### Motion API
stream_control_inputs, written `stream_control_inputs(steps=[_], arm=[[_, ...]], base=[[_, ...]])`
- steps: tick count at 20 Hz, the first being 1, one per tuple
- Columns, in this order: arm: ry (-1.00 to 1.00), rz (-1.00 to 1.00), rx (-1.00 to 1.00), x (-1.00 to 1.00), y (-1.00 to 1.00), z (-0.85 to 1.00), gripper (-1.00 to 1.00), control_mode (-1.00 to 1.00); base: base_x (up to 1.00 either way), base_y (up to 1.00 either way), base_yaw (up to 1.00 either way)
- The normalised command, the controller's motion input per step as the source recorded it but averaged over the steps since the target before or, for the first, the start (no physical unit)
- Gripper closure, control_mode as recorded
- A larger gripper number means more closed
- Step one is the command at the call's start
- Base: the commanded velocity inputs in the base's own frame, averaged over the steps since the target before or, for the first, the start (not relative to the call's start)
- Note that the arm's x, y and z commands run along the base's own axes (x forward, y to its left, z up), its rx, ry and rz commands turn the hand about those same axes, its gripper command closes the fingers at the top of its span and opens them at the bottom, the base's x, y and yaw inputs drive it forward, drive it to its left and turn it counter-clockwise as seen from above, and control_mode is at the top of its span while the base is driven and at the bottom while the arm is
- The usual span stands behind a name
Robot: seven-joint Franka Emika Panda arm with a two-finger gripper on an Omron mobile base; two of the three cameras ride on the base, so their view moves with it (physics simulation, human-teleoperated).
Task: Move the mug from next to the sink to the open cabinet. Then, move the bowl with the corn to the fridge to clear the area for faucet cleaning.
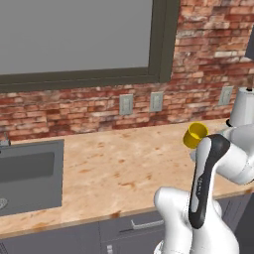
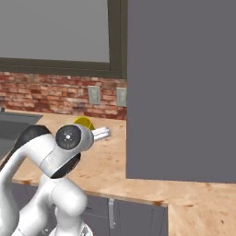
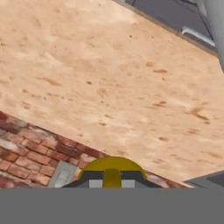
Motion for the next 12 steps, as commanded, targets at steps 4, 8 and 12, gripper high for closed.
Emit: stream_control_inputs(steps=[4, 8, 12], arm=[[0.17, -0.19, 0.02, -0.88, 0.30, 1.00, 1.00, -1.00], [0.19, -0.13, 0.01, -0.79, 0.06, 1.00, 1.00, -1.00], [0.23, -0.10, 0.02, 0.00, 0.00, 0.35, 1.00, -1.00]], base=[[0.00, 0.00, 0.00], [0.00, 0.00, 0.00], [0.00, 0.00, 0.00]])
